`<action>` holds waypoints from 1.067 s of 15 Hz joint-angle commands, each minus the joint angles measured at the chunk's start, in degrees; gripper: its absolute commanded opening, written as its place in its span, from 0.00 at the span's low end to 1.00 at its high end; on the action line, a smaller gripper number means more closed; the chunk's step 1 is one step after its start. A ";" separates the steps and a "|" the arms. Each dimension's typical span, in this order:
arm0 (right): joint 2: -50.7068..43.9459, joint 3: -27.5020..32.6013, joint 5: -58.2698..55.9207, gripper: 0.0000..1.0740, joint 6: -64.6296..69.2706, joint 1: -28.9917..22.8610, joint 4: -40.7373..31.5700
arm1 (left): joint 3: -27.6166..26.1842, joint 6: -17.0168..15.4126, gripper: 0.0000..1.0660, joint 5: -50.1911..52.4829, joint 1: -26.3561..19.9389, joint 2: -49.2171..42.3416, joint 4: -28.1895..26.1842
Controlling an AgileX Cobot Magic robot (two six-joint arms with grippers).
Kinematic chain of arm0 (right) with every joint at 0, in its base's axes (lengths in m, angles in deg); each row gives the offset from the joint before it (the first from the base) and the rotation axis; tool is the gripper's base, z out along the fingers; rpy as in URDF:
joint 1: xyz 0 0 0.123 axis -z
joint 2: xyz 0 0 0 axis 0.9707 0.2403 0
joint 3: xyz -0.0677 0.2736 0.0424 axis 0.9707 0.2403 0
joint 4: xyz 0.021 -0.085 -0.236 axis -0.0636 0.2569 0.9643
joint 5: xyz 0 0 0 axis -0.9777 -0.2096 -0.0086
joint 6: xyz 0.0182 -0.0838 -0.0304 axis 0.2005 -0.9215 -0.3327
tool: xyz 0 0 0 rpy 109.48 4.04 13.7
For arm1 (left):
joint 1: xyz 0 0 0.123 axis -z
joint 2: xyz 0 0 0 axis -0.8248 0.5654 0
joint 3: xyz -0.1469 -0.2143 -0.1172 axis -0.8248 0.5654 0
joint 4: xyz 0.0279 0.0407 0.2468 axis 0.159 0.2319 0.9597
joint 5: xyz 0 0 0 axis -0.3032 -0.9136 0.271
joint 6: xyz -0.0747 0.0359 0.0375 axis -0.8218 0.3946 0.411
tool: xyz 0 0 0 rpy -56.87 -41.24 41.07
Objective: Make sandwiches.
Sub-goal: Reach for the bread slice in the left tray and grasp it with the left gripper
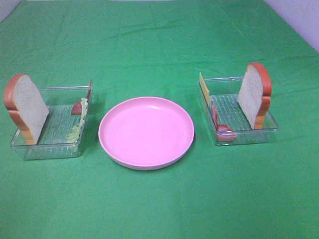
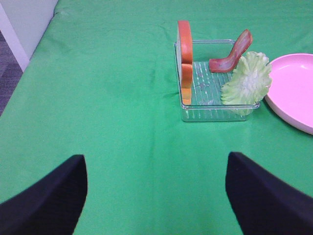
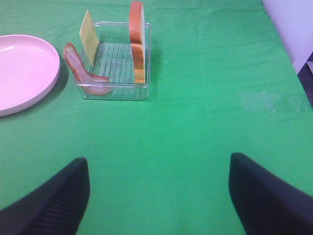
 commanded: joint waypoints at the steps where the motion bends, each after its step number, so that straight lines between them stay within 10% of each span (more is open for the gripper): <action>1: -0.92 -0.06 0.69 0.70 -0.69 0.23 0.06 | 0.11 0.11 0.70 0.57 -0.11 -1.15 -0.17; 10: -0.92 -0.06 0.69 0.70 -0.69 0.23 0.06 | -1.55 -4.24 0.70 4.41 -0.11 1.38 -0.80; 16: -0.92 -0.06 0.69 0.70 -0.69 0.23 0.06 | -6.47 -6.42 0.70 11.69 -0.11 28.88 -4.76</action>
